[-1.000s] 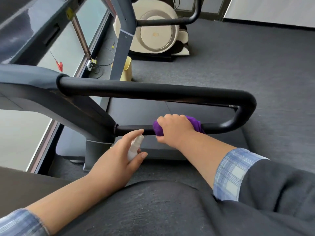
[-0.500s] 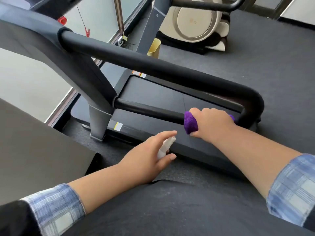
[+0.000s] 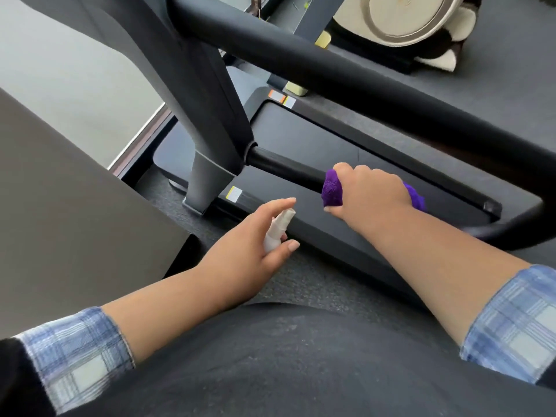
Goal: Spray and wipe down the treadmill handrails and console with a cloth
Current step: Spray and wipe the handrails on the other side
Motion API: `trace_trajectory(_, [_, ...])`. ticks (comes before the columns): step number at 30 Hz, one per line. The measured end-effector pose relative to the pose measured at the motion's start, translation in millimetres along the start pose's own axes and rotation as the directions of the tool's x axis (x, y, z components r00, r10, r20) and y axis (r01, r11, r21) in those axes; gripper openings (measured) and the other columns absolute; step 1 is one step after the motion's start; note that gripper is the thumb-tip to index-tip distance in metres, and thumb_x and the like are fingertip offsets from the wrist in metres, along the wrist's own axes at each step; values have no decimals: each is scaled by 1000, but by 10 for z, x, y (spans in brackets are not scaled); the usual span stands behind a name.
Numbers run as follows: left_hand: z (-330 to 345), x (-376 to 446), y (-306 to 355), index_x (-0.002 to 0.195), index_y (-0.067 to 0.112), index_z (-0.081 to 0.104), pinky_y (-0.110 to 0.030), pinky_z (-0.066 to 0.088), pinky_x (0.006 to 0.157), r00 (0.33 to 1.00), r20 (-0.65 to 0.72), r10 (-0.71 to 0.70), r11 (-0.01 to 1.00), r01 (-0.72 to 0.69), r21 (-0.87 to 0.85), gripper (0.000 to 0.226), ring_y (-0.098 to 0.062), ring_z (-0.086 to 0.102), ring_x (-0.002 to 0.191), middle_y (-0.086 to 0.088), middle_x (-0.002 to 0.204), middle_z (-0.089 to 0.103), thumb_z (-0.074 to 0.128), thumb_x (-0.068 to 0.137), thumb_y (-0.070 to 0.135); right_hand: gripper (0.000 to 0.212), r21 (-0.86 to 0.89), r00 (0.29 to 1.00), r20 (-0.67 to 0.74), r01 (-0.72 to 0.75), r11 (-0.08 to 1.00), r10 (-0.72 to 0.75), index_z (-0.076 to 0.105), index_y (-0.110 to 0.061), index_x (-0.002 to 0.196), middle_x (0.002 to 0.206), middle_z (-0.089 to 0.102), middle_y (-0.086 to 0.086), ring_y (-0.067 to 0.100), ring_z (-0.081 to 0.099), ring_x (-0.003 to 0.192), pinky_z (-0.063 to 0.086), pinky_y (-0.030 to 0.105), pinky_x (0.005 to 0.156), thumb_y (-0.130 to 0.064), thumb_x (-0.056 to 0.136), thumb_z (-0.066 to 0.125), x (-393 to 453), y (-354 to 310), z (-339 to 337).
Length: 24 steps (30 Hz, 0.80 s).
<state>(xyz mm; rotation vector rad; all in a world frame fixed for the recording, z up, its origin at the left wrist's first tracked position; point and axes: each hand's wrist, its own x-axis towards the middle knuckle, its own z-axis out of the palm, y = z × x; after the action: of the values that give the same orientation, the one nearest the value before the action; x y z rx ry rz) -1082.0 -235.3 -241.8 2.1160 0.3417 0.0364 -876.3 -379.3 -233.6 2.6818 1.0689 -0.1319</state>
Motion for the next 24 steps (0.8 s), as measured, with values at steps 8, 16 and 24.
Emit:
trace_trajectory(8, [-598, -117, -432, 128, 75, 22, -2, 39, 75, 1000, -21, -15, 998, 16, 56, 58, 11, 58, 97, 35, 104, 58, 59, 87, 56, 57, 39, 1000, 2, 30, 999, -30, 45, -24, 108, 100, 62, 5, 32, 63, 89, 37, 38, 64, -67, 79, 67, 562, -748, -138])
trace_trajectory(16, [-954, 46, -551, 128, 71, 28, -4, 38, 79, 998, 4, 65, 994, -65, 83, 58, 12, 57, 97, 39, 107, 54, 62, 87, 48, 65, 159, 999, 7, -33, 987, 32, 51, -27, 122, 107, 59, 5, 33, 61, 100, 32, 40, 72, -77, 80, 56, 868, -1286, -220])
trace_trajectory(24, [-726, 316, -269, 125, 77, 21, -7, 39, 74, 981, 99, 167, 981, -175, 86, 59, 14, 55, 96, 41, 103, 53, 58, 85, 54, 38, 161, 996, 0, -90, 983, 91, 51, -25, 109, 87, 46, 1, 27, 55, 81, 36, 39, 69, -55, 86, 60, 458, -803, -205])
